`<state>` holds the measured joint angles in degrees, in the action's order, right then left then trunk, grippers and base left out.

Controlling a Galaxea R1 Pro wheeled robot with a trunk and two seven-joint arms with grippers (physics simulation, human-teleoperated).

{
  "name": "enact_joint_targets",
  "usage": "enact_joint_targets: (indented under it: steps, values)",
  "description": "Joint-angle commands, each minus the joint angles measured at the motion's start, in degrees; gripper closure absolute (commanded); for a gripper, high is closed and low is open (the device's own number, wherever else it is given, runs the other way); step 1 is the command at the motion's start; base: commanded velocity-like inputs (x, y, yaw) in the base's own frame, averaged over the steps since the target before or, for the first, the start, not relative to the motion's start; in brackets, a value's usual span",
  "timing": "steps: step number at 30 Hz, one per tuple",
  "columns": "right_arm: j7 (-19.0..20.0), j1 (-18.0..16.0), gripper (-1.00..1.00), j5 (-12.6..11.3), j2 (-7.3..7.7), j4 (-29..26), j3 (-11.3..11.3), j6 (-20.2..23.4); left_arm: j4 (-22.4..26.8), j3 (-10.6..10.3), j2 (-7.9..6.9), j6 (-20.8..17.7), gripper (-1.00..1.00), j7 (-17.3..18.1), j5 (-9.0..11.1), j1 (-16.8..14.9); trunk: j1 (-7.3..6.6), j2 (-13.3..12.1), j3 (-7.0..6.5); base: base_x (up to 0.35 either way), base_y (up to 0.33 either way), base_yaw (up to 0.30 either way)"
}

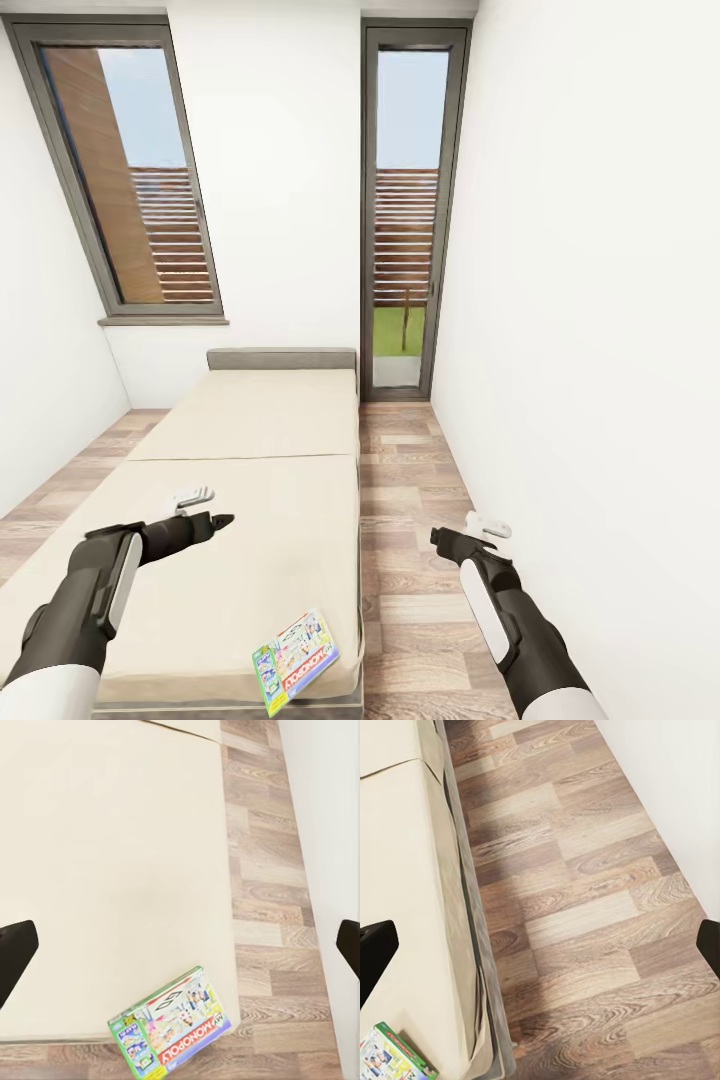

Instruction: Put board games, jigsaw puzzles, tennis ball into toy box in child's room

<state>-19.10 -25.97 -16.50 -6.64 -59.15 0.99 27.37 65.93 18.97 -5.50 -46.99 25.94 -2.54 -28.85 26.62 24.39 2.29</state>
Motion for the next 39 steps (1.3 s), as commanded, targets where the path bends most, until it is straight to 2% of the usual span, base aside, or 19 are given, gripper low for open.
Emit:
enact_joint_targets:
  steps: [1, 7, 34, 39]
  values:
    - [-0.53, -0.05, -1.0, -0.61, 0.02, -0.08, 0.1, 0.14, 0.03, 0.1, 0.19, -0.33, -1.0, 0.38, -0.28, -0.06, 0.04, 0.13, 0.14, 0.0, 0.0, 0.0]
    - [-0.46, -0.05, -1.0, -0.63, 0.06, -0.1, 0.07, 0.14, -0.26, 0.09, 0.78, -0.43, -1.0, 0.28, -0.31, -0.06, 0.04, 0.13, 0.14, 0.0, 0.0, 0.0]
    - [-0.14, -0.05, -1.0, -1.25, 0.28, -0.55, 0.09, 0.38, -4.91, 0.36, 1.12, -0.45, -1.0, -0.06, -0.06, -0.06, 5.97, 10.96, 4.98, 0.0, 0.0, 0.0]
    - [0.12, -0.05, -1.0, -1.25, 0.42, -0.63, 0.07, 0.43, -5.0, 0.78, 1.11, -0.49, -1.0, -0.04, -0.08, -0.06, 5.97, 10.96, 4.98, 0.0, 0.0, 0.0]
